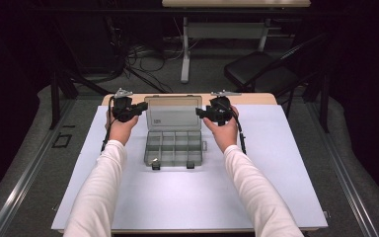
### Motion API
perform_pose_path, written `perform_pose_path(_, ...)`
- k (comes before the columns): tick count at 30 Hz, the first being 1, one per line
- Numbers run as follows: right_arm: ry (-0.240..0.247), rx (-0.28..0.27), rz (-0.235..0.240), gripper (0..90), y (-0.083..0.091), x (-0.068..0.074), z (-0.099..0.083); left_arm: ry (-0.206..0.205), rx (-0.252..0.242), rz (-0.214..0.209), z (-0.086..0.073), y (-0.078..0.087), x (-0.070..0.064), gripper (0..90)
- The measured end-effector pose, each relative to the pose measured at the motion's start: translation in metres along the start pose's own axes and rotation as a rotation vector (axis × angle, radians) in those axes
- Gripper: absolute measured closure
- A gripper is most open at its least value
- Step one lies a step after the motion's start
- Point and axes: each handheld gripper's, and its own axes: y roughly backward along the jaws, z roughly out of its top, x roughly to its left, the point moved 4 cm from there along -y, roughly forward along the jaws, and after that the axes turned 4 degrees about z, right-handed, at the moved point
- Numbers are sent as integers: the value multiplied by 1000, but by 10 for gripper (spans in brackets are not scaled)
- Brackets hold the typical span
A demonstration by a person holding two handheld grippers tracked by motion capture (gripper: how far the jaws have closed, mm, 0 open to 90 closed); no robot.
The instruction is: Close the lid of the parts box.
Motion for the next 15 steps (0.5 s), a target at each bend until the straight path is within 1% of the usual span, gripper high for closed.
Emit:
perform_pose_path(2, 2, -1, -5, 594, 3, 1, 4, -4, 0, 1, -1, 2, -1, 844)
perform_pose_path(3, 6, -1, -10, 629, 4, 1, 6, -8, -10, 2, -1, 2, -1, 844)
perform_pose_path(7, 30, 3, -17, 758, 10, 4, 16, -15, -20, 2, -3, 4, -2, 844)
perform_pose_path(11, 48, 1, -22, 866, 15, 9, 26, -22, -28, 3, -3, 5, -3, 844)
perform_pose_path(13, 49, -7, -19, 900, 17, 11, 31, -26, -27, 2, -4, 7, -3, 844)
perform_pose_path(15, 53, -2, -16, 900, 17, 13, 35, -23, -36, 1, -5, 7, -4, 844)
